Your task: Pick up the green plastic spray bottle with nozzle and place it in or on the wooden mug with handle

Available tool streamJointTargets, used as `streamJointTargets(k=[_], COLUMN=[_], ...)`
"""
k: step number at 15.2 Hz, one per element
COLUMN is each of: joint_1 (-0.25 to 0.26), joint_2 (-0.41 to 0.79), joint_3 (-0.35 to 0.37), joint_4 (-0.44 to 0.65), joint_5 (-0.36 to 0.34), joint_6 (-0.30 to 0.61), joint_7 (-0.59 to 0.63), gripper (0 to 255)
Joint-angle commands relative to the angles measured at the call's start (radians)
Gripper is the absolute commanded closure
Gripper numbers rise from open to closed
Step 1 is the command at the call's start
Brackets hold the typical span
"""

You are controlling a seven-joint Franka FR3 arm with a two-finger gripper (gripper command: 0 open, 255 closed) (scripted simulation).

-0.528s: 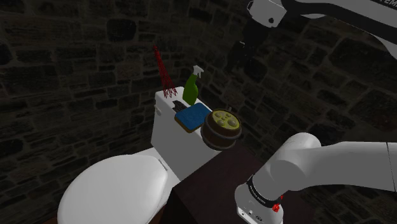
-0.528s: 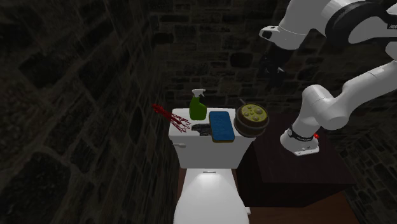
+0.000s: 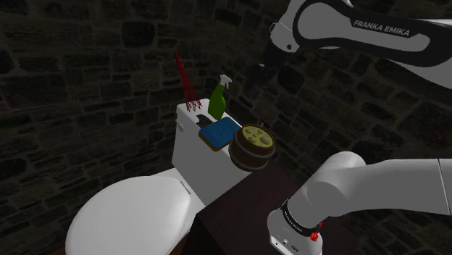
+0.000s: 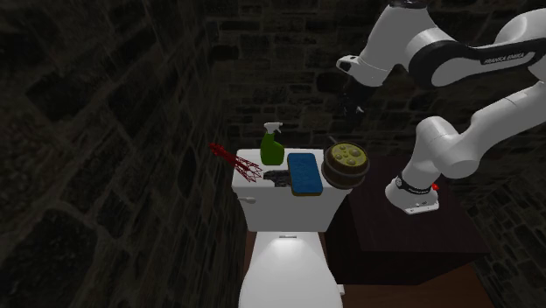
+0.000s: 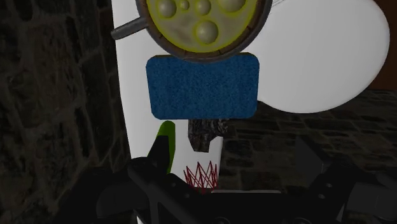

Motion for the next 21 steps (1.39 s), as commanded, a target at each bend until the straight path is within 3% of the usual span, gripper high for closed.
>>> streamJointTargets(k=[1,8,14,17,21], joint_1=[-0.006,-0.022,-0.007,0.021,0.072], joint_2=[0.024,0.189,0.398,0.518,0.671], joint_3=[-0.014,-0.075,-0.141,-0.185,-0.239], joint_4=[-0.042,-0.128,-0.126,-0.097,-0.035], joint_5=[-0.003,-0.001,0.046,0.11,0.275], joint_6=[0.094,0.428,0.705,0.829,0.953], joint_7=[-0.009,-0.058,-0.13,-0.194,-0.338], gripper=[0,0,0,0,0])
